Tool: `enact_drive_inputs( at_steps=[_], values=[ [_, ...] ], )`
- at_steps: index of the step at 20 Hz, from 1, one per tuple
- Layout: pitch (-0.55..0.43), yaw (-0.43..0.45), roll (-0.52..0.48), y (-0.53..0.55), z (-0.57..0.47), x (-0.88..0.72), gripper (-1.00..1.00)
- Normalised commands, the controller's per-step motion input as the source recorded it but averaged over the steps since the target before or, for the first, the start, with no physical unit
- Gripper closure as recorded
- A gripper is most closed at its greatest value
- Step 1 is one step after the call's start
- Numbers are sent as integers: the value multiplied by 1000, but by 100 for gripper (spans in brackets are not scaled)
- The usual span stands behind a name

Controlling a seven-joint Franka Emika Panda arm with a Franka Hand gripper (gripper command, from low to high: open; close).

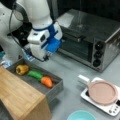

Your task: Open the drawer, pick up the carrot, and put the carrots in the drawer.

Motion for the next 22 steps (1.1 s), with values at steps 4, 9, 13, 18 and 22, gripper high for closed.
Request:
enact_drive_inputs(
  at_steps=[4, 9, 13, 18, 22],
  values=[
    [166, -266, 212, 3, 3, 274, -100],
    [140, -199, 146, -60, 24, 217, -100],
    [109, -162, 119, -63, 27, 146, -100],
    [94, -155, 67, 6, 7, 94, -100],
    [41, -146, 29, 32, -69, 66, -100]
  ],
)
